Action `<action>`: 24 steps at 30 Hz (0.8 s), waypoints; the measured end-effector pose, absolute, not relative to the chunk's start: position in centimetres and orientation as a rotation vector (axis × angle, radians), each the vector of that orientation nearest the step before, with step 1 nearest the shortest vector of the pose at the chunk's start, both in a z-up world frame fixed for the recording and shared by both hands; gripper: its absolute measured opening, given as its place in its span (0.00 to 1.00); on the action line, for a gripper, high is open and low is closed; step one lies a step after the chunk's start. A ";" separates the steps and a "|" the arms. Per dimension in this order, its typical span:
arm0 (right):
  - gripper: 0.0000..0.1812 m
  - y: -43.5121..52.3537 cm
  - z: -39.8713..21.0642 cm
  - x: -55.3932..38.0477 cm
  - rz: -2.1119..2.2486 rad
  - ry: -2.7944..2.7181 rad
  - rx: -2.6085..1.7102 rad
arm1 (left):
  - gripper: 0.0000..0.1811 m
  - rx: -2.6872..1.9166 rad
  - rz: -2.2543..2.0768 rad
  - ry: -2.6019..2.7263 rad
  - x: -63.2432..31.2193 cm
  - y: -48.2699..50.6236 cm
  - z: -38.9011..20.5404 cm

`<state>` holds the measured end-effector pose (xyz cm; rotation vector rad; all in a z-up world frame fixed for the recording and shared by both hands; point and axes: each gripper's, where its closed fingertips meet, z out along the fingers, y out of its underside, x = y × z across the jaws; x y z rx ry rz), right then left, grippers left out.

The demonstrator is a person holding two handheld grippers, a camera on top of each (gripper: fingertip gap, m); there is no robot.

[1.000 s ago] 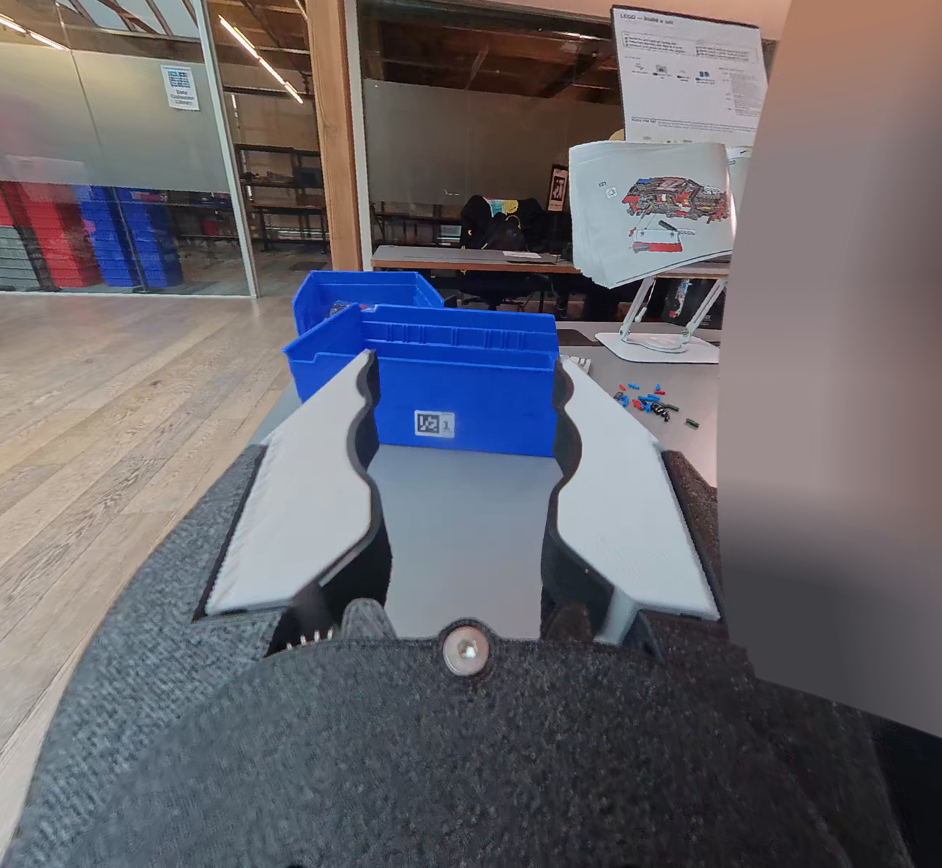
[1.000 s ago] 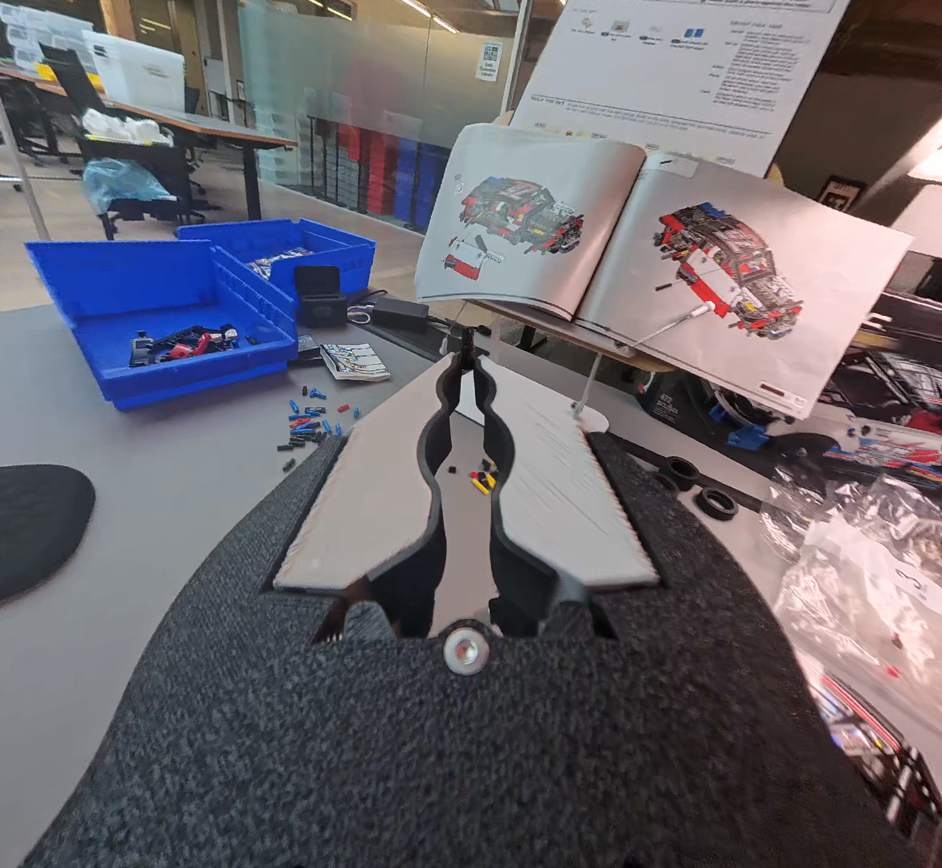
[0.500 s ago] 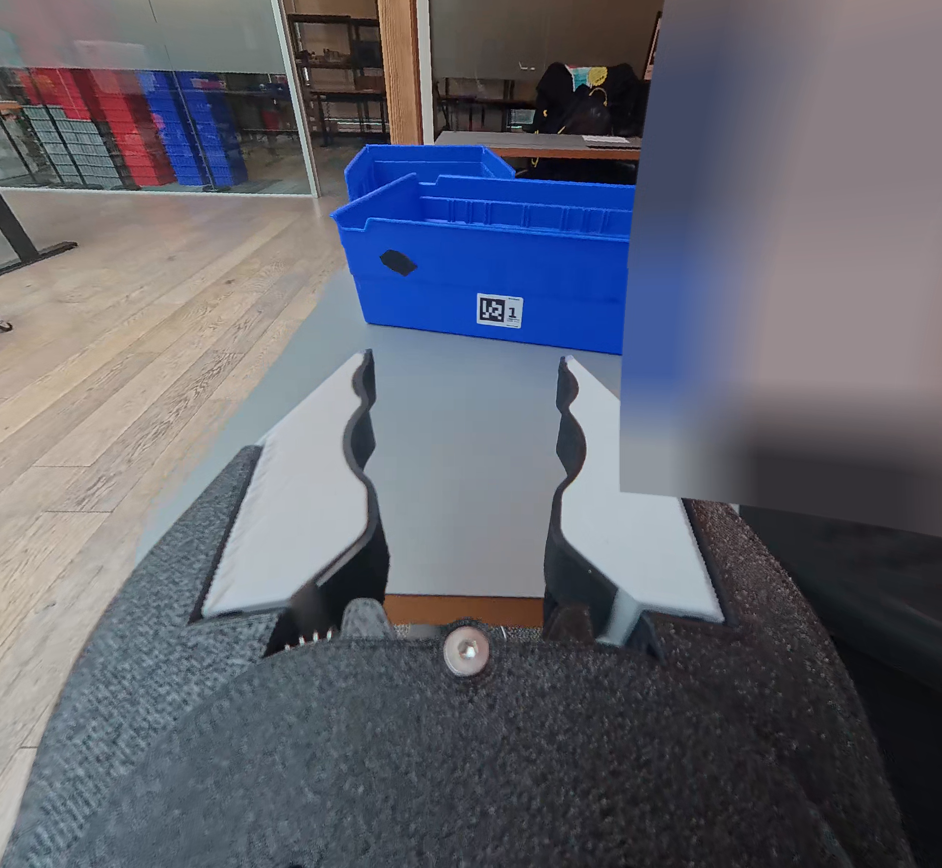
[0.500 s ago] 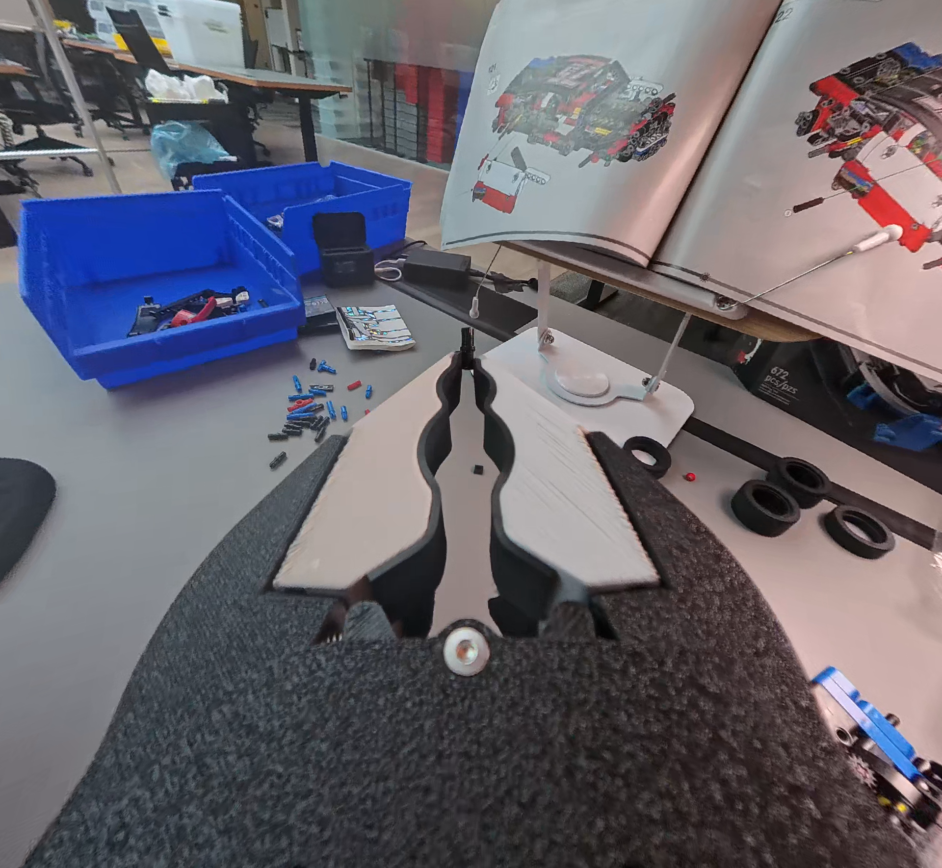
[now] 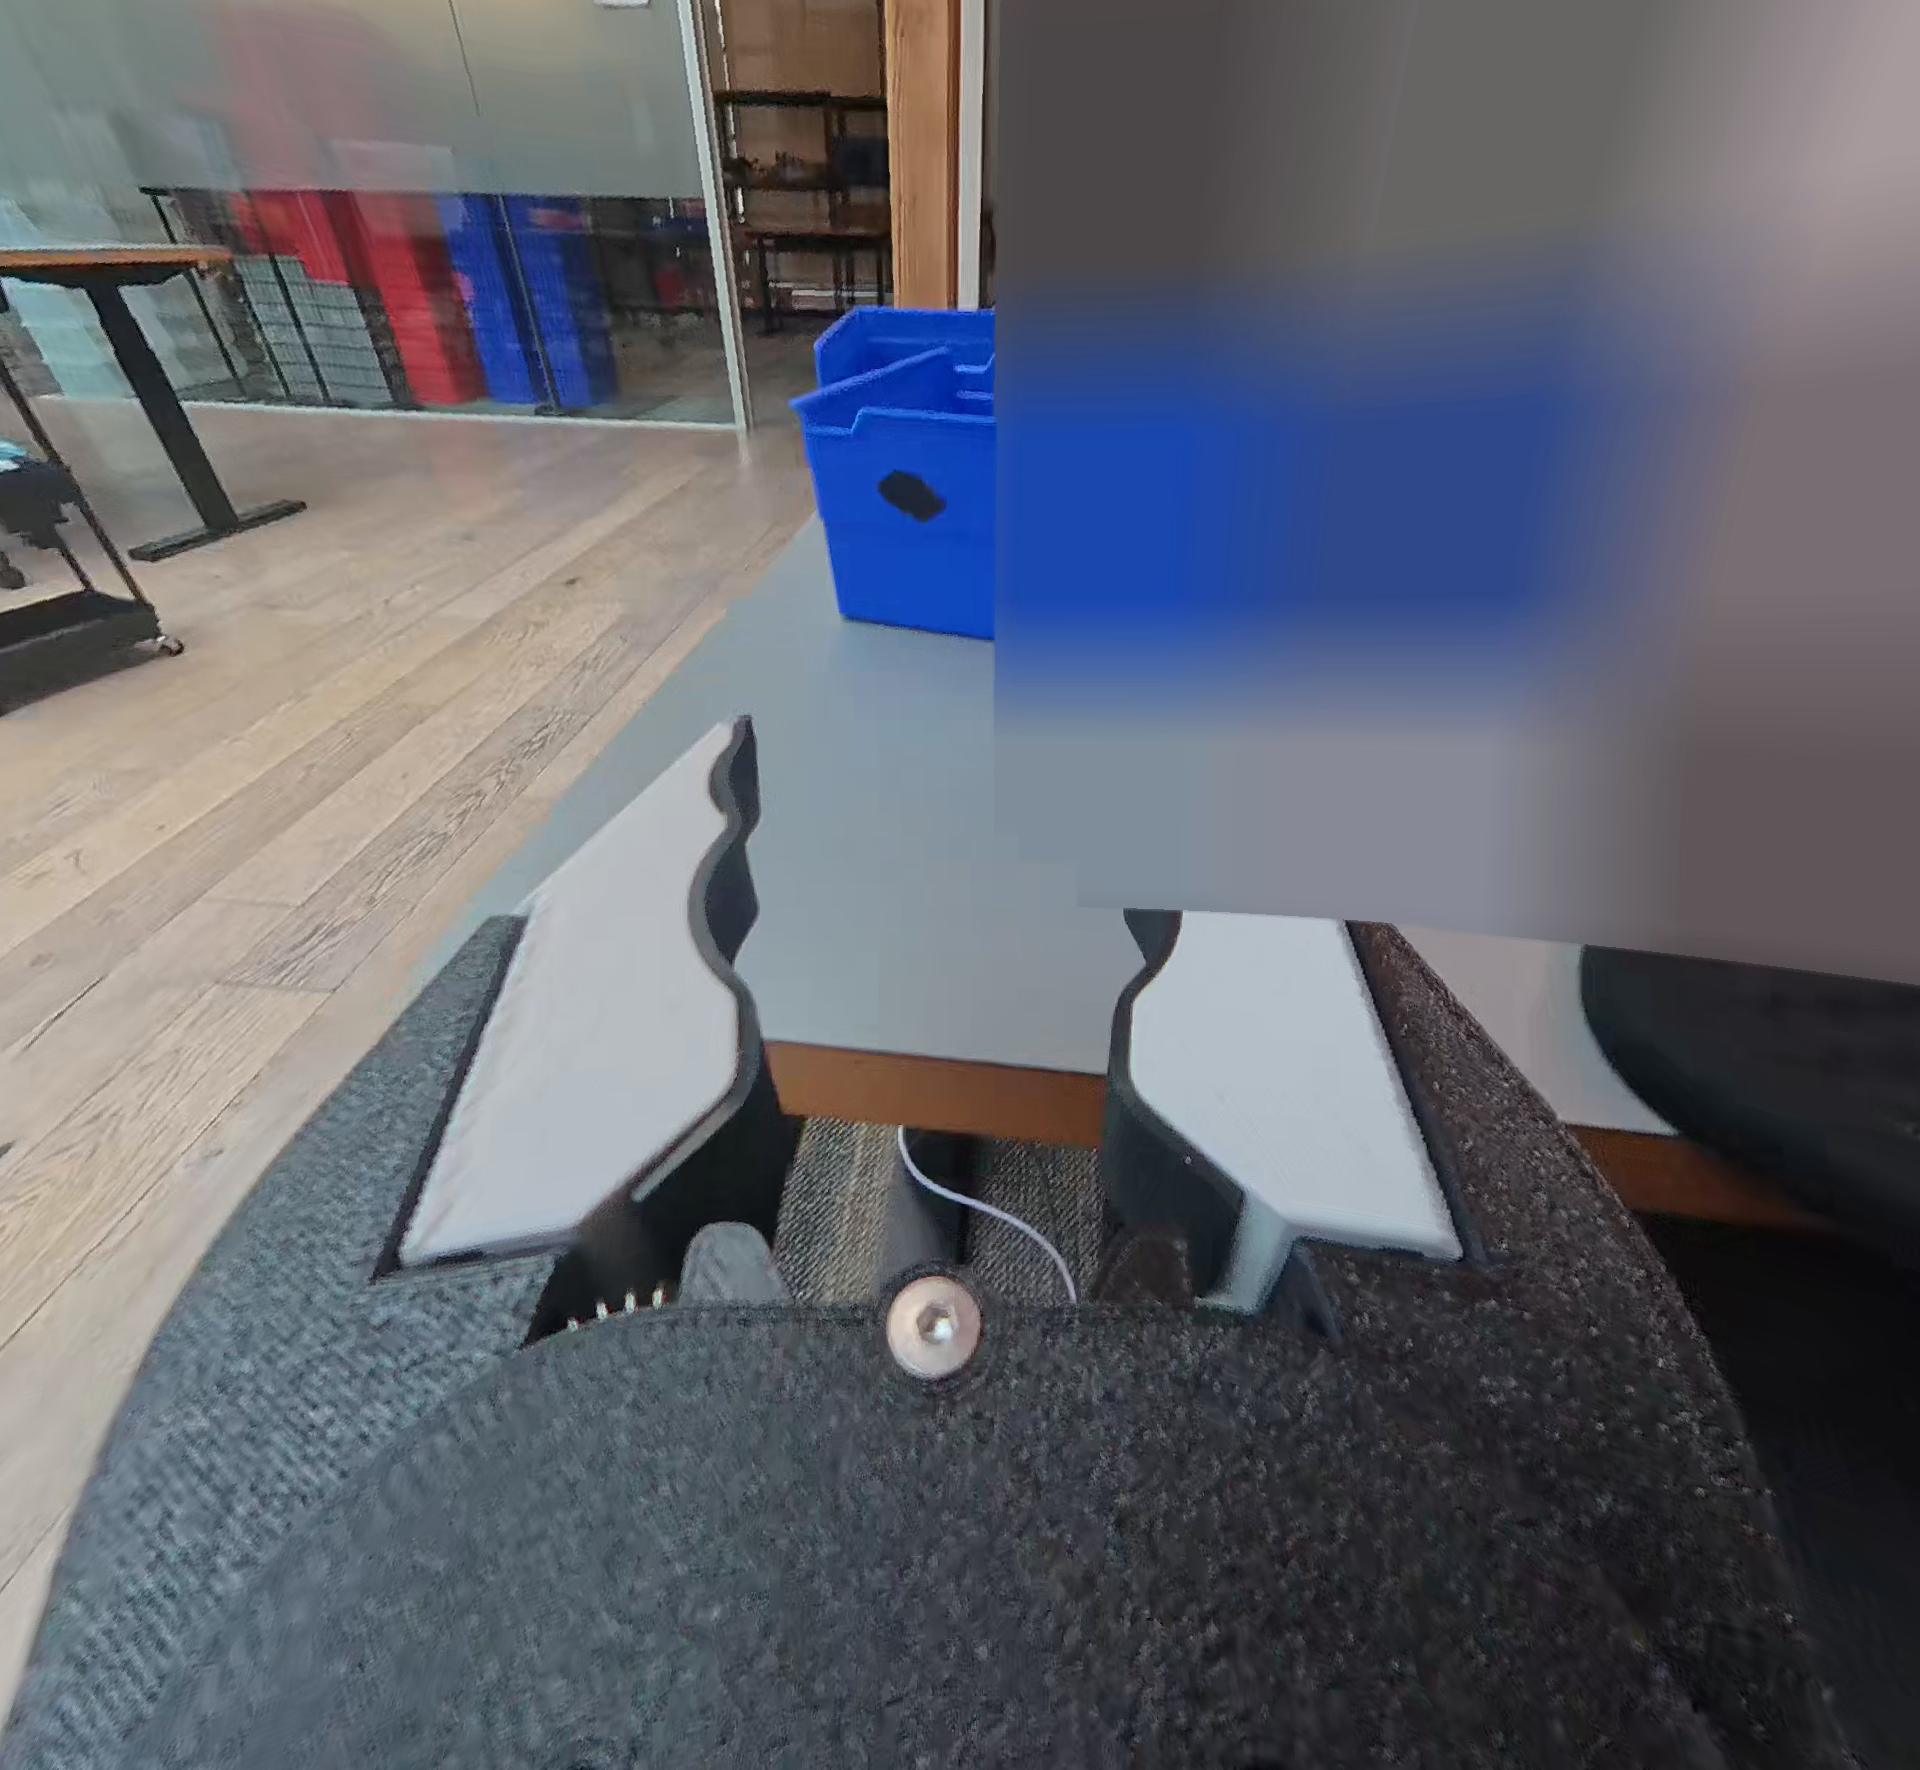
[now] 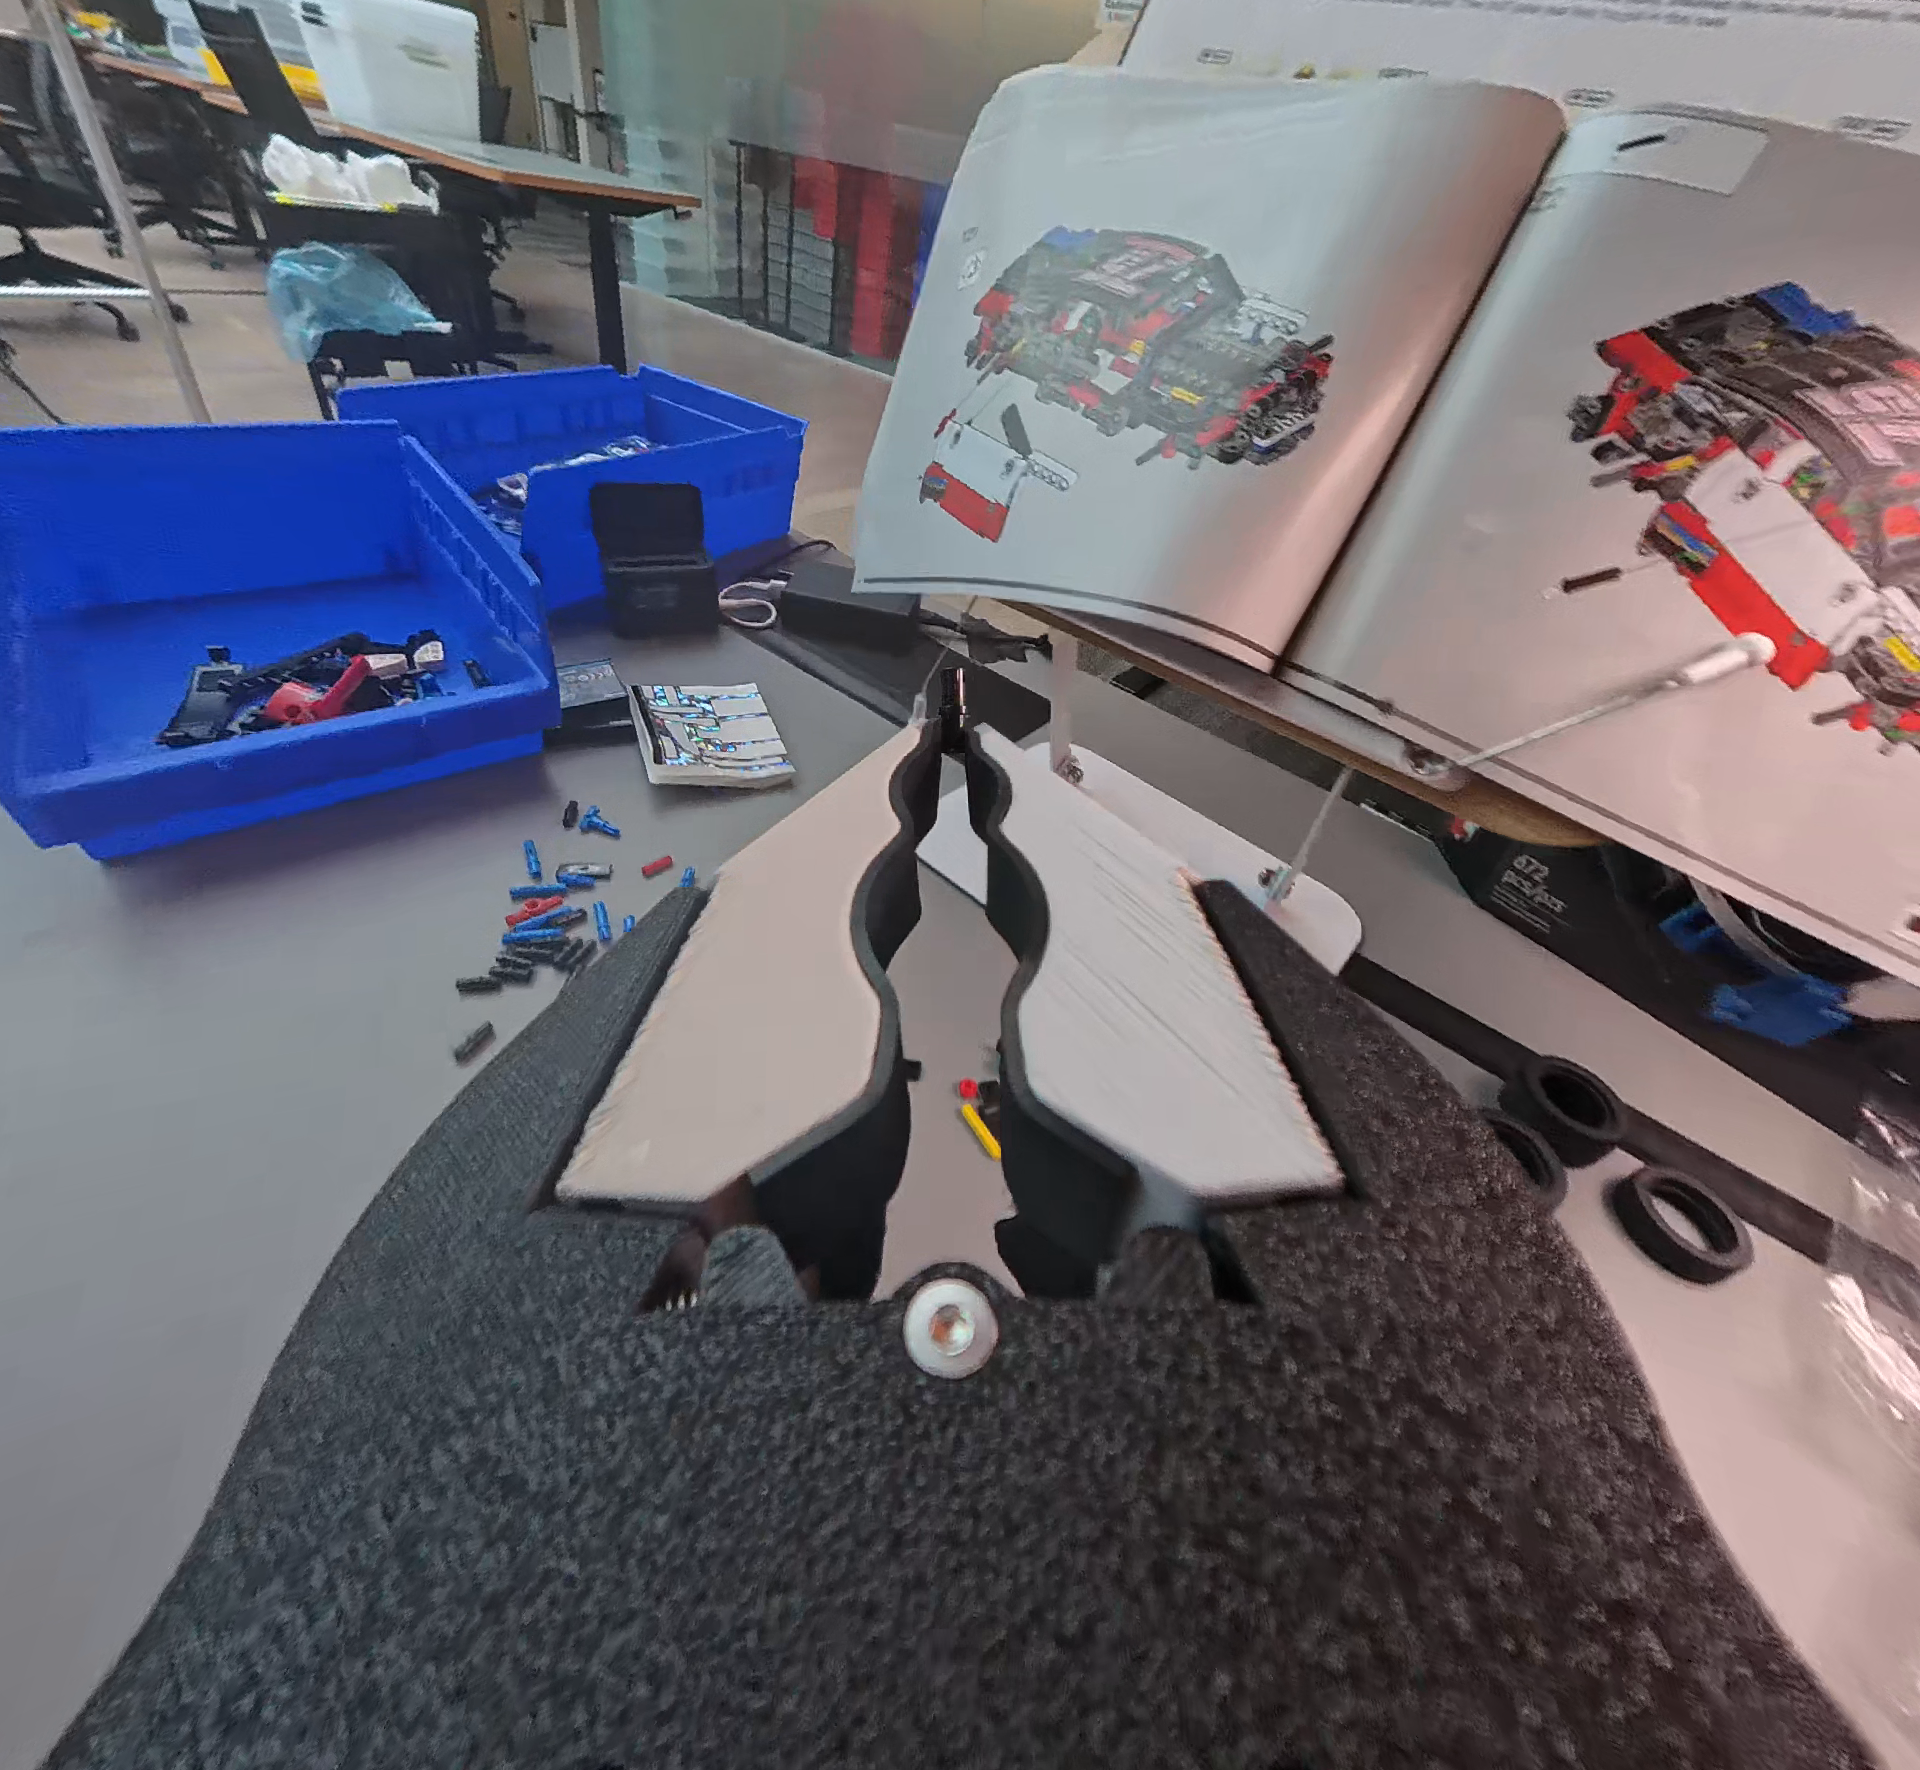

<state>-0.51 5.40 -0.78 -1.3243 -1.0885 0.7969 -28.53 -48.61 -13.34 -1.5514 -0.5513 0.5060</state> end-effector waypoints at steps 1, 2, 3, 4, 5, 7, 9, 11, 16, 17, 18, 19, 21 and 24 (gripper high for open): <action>0.02 5.1 -0.7 -1.6 0.803 -1.088 -1.314 | 0.38 -1.578 0.520 -0.557 -29.1 -49.1 -14.0; 0.02 4.7 -0.8 -2.6 0.811 -1.082 -1.307 | 0.38 -1.597 0.528 -0.556 -29.7 -49.4 -14.3; 0.02 4.4 -1.1 -3.2 0.821 -1.075 -1.309 | 0.39 -1.608 0.536 -0.548 -30.2 -49.5 -14.3; 0.02 4.0 -1.5 -3.5 0.827 -1.071 -1.315 | 0.39 -1.615 0.550 -0.534 -30.6 -49.5 -14.0; 0.02 3.6 -2.0 -3.5 0.825 -1.070 -1.319 | 0.39 -1.618 0.564 -0.518 -31.0 -49.4 -13.7; 0.02 3.1 -2.7 -2.6 0.815 -1.060 -1.324 | 0.39 -1.612 0.571 -0.483 -31.2 -48.8 -12.8; 0.02 2.9 -2.6 -0.7 0.837 -1.015 -1.331 | 0.39 -1.592 0.558 -0.459 -30.7 -48.1 -11.8; 0.02 3.2 -2.3 1.7 0.836 -0.965 -1.326 | 0.39 -1.560 0.540 -0.444 -29.7 -47.1 -10.5; 0.02 3.5 -2.1 6.5 0.873 -0.878 -1.300 | 0.39 -1.555 0.443 -0.359 -26.4 -42.4 -7.9; 0.02 3.5 -2.4 7.3 0.871 -0.873 -1.303 | 0.39 -1.557 0.409 -0.344 -25.7 -41.0 -7.4; 0.02 3.4 -3.0 7.9 0.866 -0.870 -1.315 | 0.39 -1.561 0.373 -0.329 -25.0 -39.6 -7.1; 0.02 3.2 -3.5 8.4 0.872 -0.871 -1.324 | 0.39 -1.564 0.337 -0.310 -24.3 -38.0 -6.7; 0.02 2.8 -4.7 9.2 0.883 -0.870 -1.338 | 0.39 -1.575 0.281 -0.262 -22.8 -34.5 -6.3; 0.02 2.5 -6.3 10.2 0.891 -0.872 -1.367 | 0.39 -1.594 0.201 -0.193 -20.5 -29.0 -5.8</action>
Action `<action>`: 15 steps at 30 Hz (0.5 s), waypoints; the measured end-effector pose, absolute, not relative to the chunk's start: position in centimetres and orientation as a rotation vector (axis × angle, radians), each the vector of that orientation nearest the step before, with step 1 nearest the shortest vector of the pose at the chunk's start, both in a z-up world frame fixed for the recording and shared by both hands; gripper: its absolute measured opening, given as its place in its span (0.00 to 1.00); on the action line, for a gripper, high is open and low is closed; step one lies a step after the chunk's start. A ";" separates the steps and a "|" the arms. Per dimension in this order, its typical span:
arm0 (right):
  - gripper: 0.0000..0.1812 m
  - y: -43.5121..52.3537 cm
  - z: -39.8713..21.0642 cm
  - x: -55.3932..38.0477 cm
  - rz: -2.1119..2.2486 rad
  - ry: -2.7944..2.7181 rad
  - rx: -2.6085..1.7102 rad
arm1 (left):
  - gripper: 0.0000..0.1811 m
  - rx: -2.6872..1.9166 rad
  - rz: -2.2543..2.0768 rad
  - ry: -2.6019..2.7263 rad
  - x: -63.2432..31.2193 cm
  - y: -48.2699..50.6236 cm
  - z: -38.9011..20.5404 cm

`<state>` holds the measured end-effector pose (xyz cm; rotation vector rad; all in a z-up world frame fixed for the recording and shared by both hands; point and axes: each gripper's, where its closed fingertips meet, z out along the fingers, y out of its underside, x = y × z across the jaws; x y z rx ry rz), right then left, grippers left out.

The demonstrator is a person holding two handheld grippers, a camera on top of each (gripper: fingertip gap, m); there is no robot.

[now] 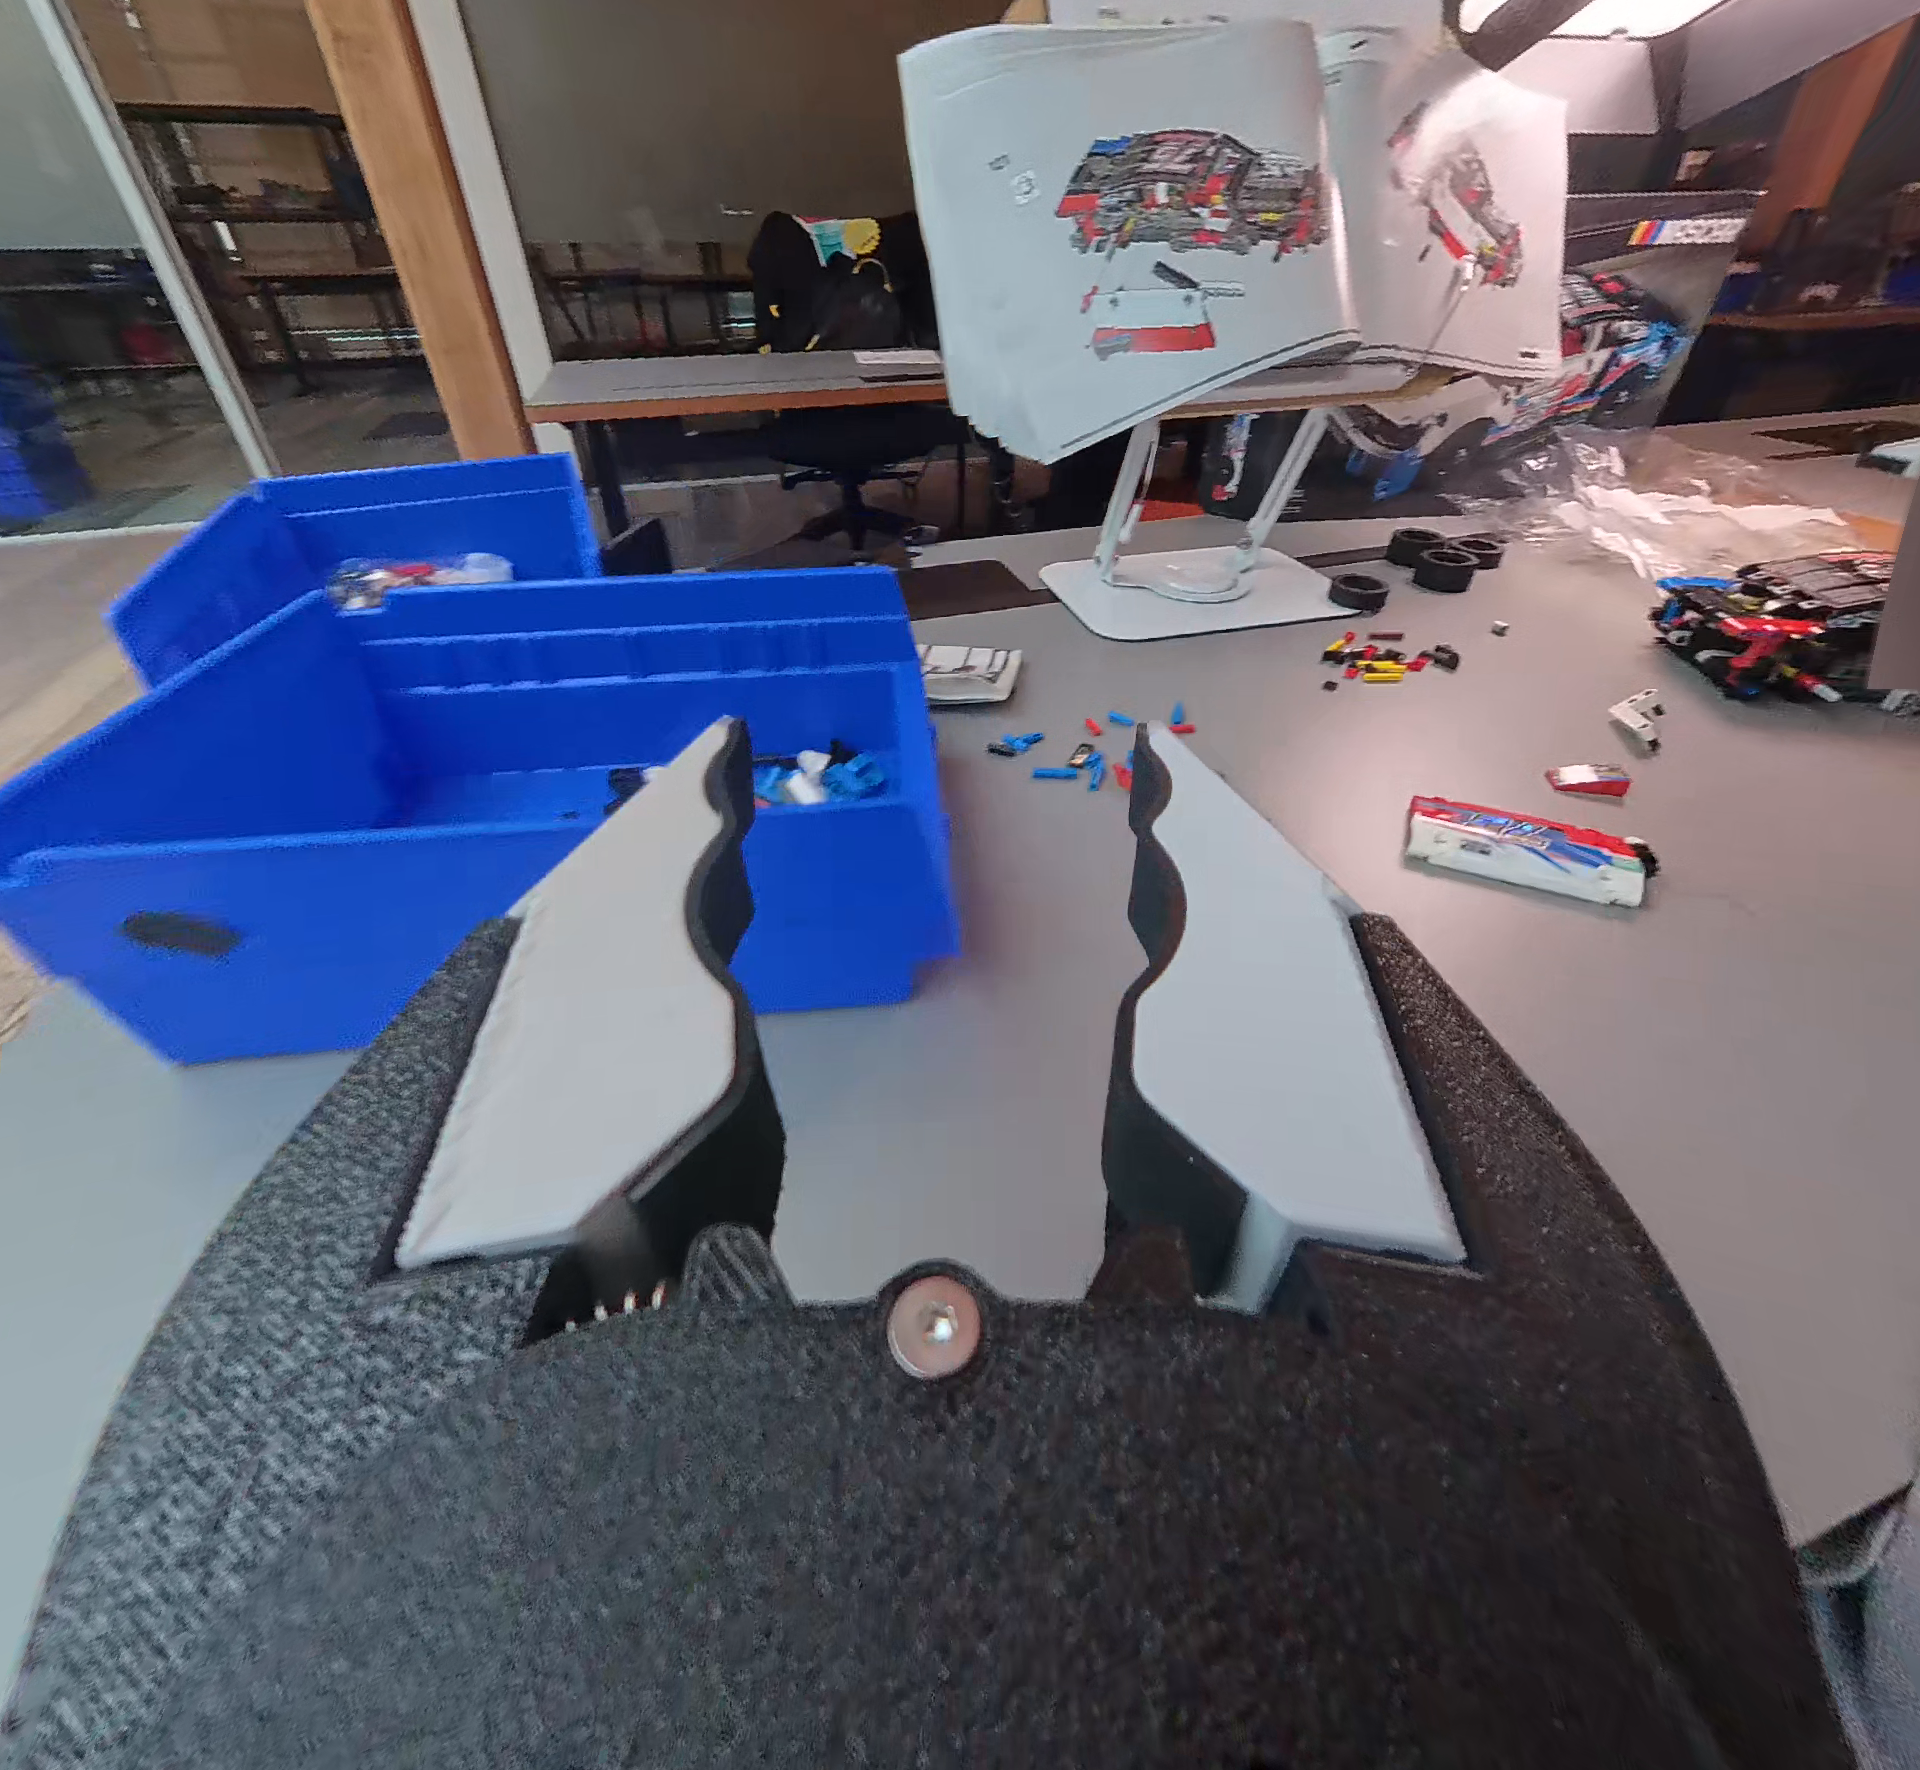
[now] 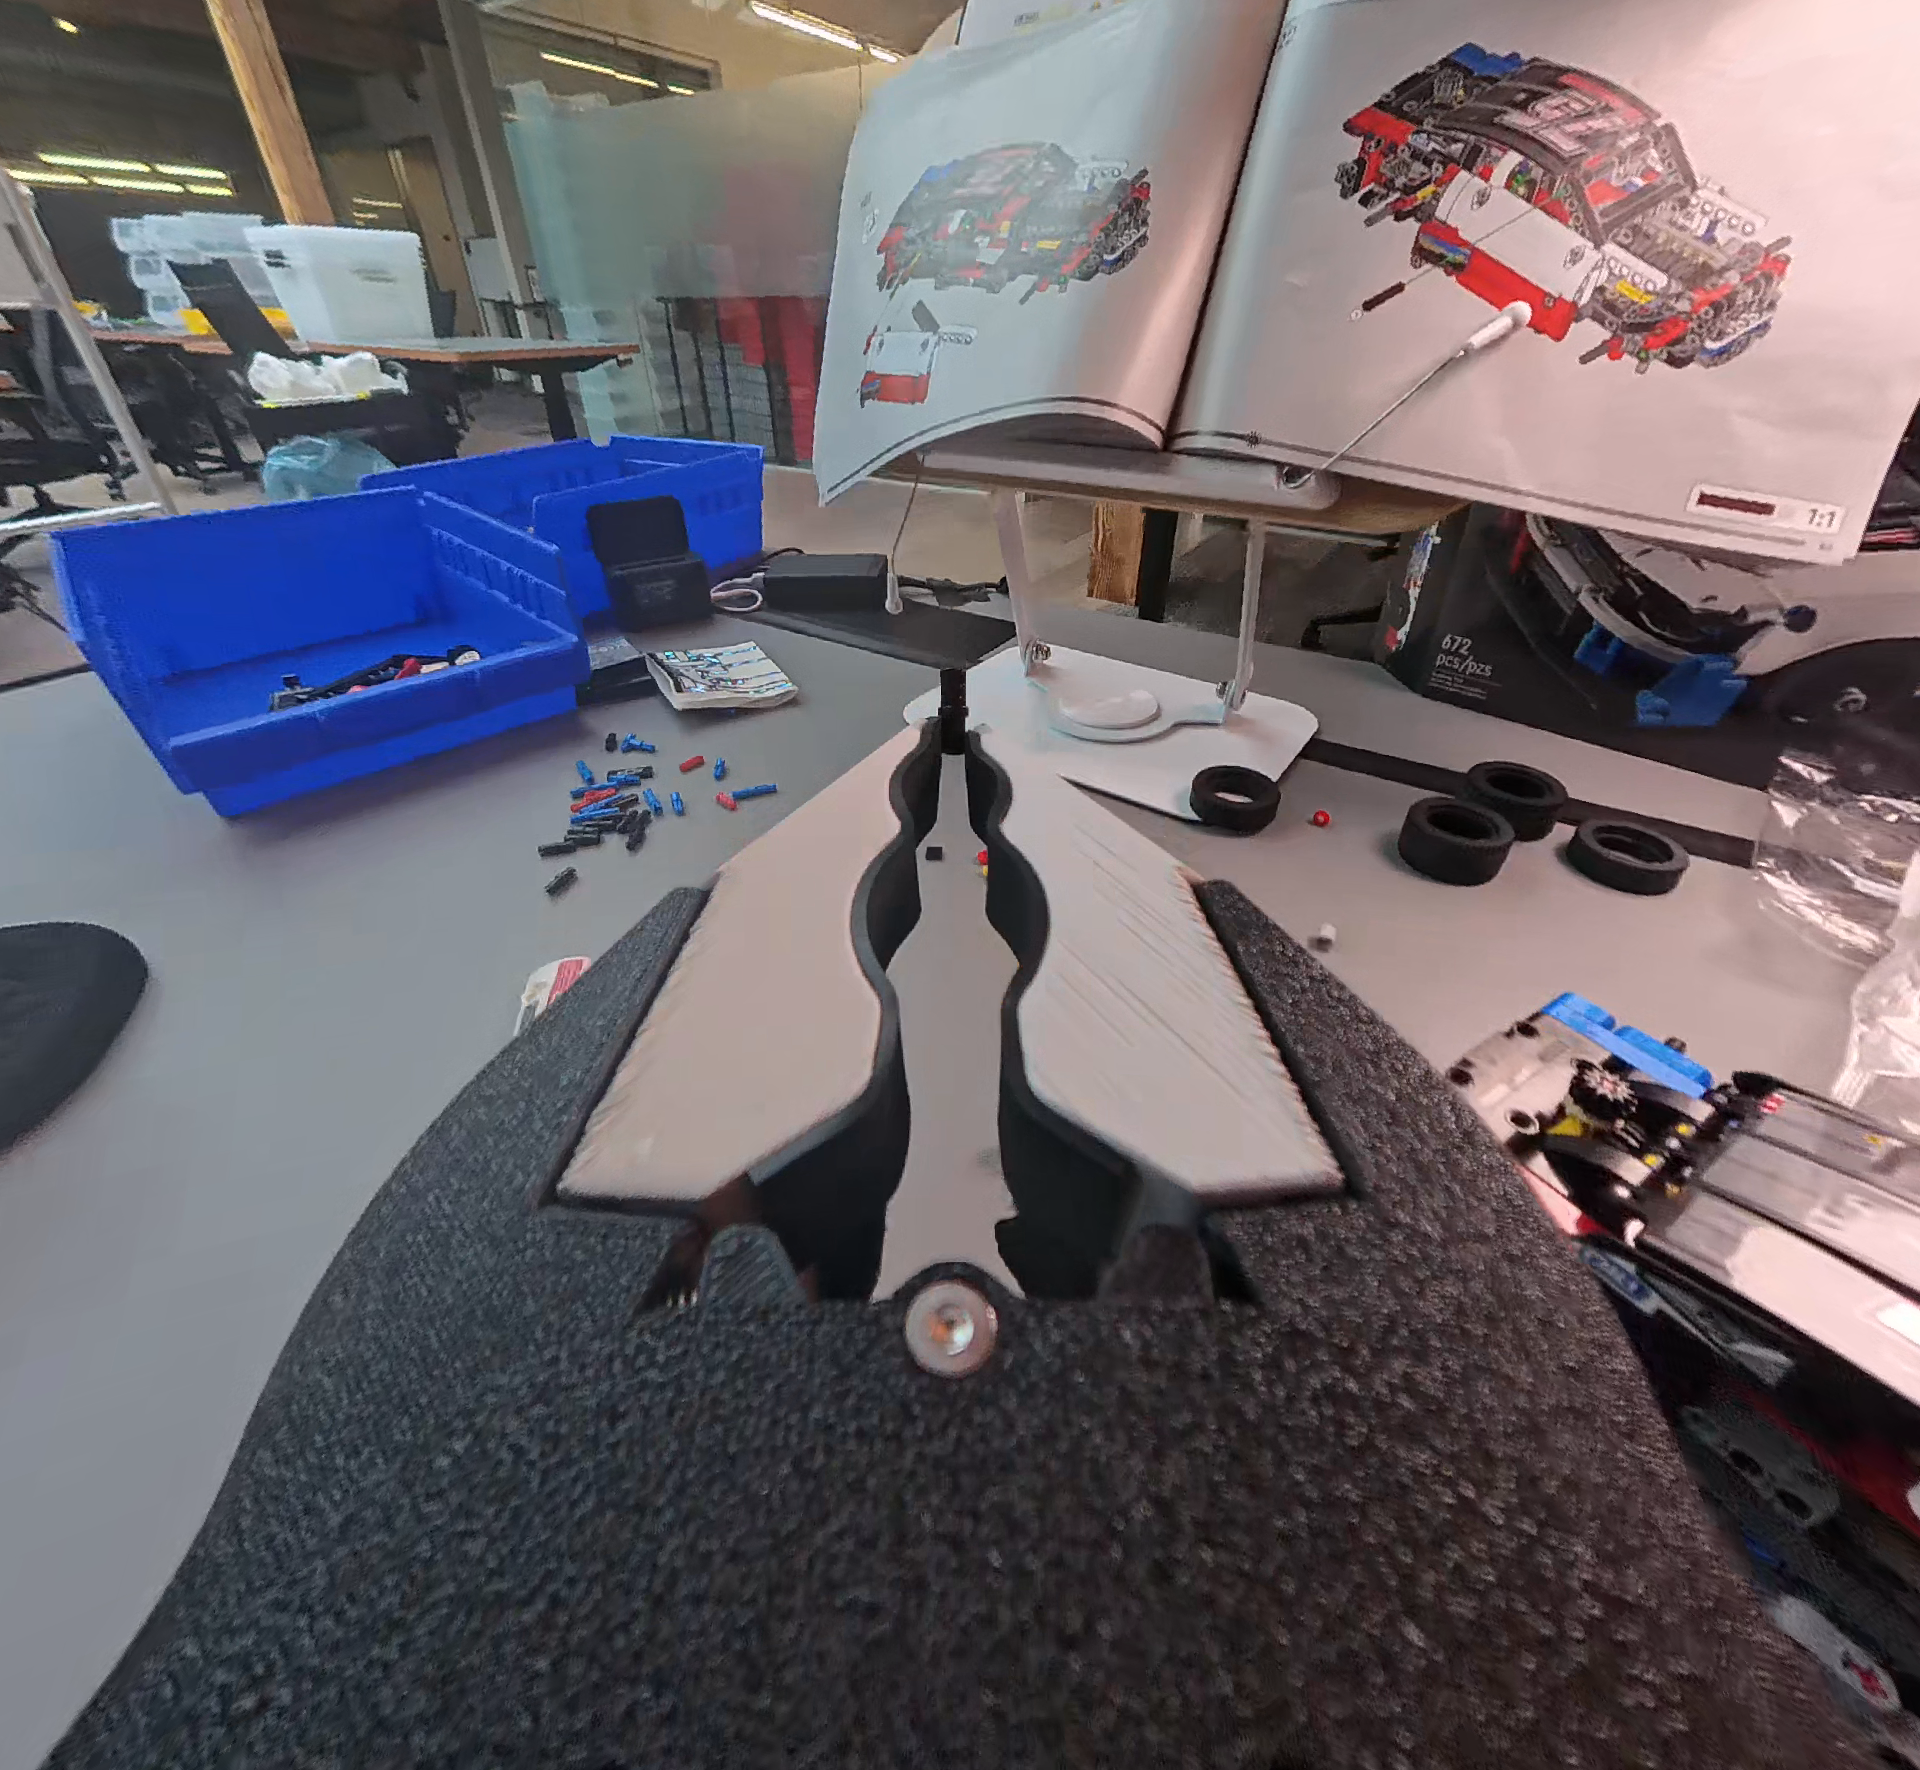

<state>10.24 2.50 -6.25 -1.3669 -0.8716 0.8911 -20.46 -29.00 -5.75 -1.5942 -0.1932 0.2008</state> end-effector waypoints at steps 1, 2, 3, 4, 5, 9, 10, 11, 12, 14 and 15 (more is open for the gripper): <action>0.02 2.5 -6.7 10.5 0.890 -0.873 -1.377 | 0.39 -1.599 0.172 -0.169 -19.6 -27.2 -5.6; 0.02 2.5 -7.2 10.7 0.884 -0.878 -1.389 | 0.39 -1.607 0.146 -0.143 -18.7 -25.3 -5.5; 0.02 2.4 -7.7 10.7 0.885 -0.888 -1.408 | 0.39 -1.618 0.124 -0.119 -17.8 -23.6 -5.5; 0.02 2.3 -8.2 10.6 0.892 -0.903 -1.427 | 0.39 -1.627 0.102 -0.095 -17.0 -21.8 -5.6; 0.02 2.1 -8.6 10.4 0.902 -0.921 -1.443 | 0.39 -1.637 0.074 -0.067 -16.1 -20.1 -5.7; 0.02 2.0 -10.1 8.1 0.920 -1.043 -1.489 | 0.40 -1.737 -0.018 0.065 -13.3 -13.5 -7.5; 0.02 2.0 -10.5 7.1 0.927 -1.086 -1.504 | 0.40 -1.760 -0.029 0.098 -12.9 -11.9 -8.0; 0.02 2.0 -10.8 6.0 0.941 -1.128 -1.516 | 0.39 -1.776 -0.039 0.124 -12.7 -10.4 -8.5; 0.02 2.0 -11.2 4.7 0.952 -1.171 -1.527 | 0.39 -1.788 -0.049 0.138 -12.7 -8.9 -8.9; 0.02 2.2 -11.9 2.0 0.955 -1.253 -1.539 | 0.38 -1.812 -0.070 0.125 -13.3 -6.2 -9.5; 0.02 2.3 -12.3 0.7 0.952 -1.291 -1.540 | 0.38 -1.822 -0.071 0.100 -14.0 -5.1 -9.8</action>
